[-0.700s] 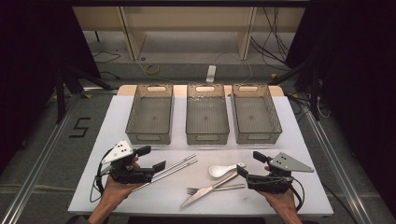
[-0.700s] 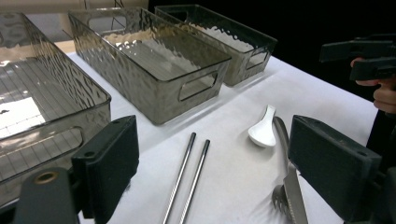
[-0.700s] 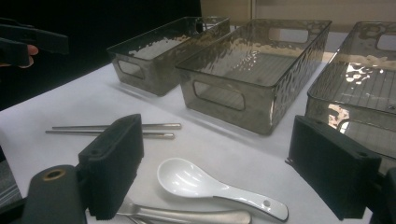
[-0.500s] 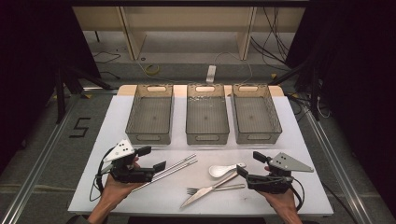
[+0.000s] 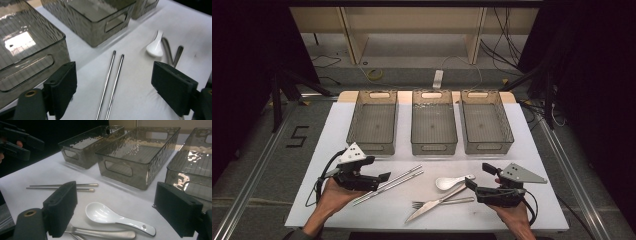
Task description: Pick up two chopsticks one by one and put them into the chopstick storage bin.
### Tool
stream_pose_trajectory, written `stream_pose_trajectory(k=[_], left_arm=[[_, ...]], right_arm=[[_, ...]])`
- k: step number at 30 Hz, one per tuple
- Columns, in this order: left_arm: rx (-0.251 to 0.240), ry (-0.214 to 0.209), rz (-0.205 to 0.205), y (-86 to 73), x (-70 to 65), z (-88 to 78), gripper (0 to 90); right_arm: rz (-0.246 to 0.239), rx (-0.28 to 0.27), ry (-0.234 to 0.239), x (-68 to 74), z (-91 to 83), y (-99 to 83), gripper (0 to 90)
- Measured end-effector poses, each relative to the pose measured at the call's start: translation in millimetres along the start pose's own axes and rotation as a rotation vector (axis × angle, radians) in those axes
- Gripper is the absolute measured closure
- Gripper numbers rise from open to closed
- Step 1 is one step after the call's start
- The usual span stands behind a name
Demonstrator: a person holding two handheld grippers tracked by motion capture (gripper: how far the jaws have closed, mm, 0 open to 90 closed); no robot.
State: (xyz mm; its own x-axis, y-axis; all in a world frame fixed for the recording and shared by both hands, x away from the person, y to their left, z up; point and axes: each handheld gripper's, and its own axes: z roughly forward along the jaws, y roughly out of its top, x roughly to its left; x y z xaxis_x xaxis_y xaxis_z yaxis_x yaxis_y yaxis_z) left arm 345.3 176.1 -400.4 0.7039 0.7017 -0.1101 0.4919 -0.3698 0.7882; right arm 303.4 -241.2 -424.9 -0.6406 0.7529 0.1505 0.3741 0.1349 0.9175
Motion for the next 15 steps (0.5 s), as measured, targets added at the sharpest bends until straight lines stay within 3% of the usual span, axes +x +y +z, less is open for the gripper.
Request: stream_pose_trajectory(k=[7, 15], left_arm=[[0.164, 0.002, 0.047, 15.4, 6.0, 12.2, 28.9], [0.332, 0.007, 0.087, 19.9, 7.2, 41.2, 34.8]], right_arm=[[-0.007, 0.026, 0.013, -0.2, 2.2, -0.5, 21.1], [0.003, 0.046, 0.031, -0.8, 3.7, -1.1, 22.3]])
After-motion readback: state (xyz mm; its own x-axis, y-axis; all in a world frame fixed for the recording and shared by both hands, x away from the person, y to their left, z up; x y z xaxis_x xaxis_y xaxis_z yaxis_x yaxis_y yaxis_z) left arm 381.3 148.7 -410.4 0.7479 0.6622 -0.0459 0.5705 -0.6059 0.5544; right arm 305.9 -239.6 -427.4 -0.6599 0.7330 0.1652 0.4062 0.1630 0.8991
